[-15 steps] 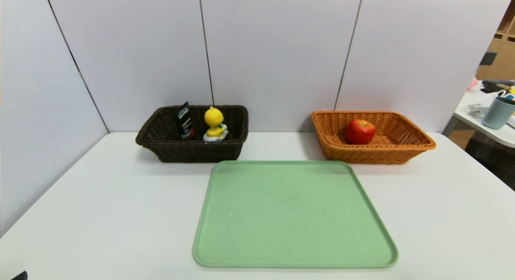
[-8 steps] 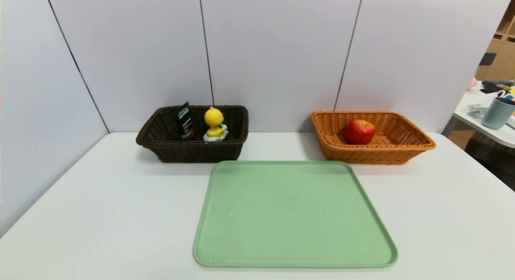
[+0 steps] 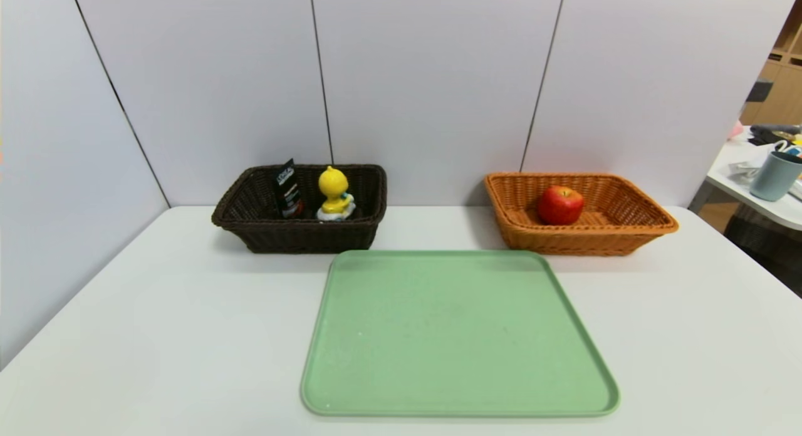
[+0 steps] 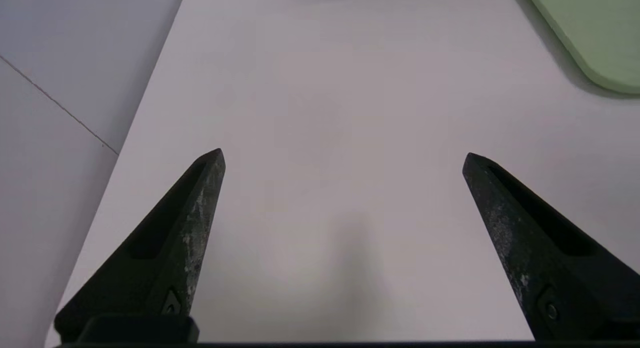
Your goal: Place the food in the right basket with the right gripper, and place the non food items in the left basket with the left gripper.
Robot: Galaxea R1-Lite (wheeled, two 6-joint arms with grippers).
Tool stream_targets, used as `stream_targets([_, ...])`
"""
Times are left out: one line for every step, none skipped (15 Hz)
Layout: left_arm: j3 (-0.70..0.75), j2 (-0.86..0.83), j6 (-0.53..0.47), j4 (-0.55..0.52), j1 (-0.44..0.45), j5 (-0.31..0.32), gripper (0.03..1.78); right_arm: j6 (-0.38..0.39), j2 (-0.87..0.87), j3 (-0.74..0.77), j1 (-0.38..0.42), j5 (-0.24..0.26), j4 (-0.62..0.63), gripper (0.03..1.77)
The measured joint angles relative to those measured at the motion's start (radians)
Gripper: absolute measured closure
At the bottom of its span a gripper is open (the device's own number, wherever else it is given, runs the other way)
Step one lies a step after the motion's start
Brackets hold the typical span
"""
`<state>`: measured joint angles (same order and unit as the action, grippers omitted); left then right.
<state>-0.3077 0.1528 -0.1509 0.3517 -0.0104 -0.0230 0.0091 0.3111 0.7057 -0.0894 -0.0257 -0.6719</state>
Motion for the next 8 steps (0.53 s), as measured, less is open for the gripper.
stream_targets([0.024, -0.017, -0.003, -0.02, 0.004, 0.02, 0.12, -0.005, -0.009, -0.002, 0.0, 0.003, -0.002, 0.11])
stream_targets([0.046, -0.03, -0.007, -0.042, 0.007, 0.026, 0.12, -0.004, -0.018, -0.004, 0.002, 0.014, -0.013, 0.11])
stream_targets([0.059, -0.041, -0.008, -0.074, 0.008, 0.03, 0.12, -0.001, -0.024, -0.004, 0.007, 0.023, -0.024, 0.11])
stream_targets([0.066, -0.048, -0.008, -0.083, 0.008, 0.031, 0.12, -0.004, -0.033, -0.004, 0.02, 0.022, -0.028, 0.11])
stream_targets([0.068, -0.055, -0.008, -0.086, 0.009, 0.031, 0.12, -0.014, -0.049, -0.007, 0.043, 0.009, -0.033, 0.11])
stream_targets([0.071, -0.06, -0.007, -0.086, 0.009, 0.031, 0.12, -0.027, -0.066, -0.013, 0.061, -0.013, -0.043, 0.11])
stream_targets([0.074, -0.063, -0.008, -0.087, 0.009, 0.03, 0.12, -0.033, -0.084, -0.026, 0.072, -0.026, -0.047, 0.11])
stream_targets([0.083, -0.068, -0.008, -0.093, 0.009, 0.033, 0.12, -0.036, -0.1, -0.047, 0.076, -0.028, -0.043, 0.11])
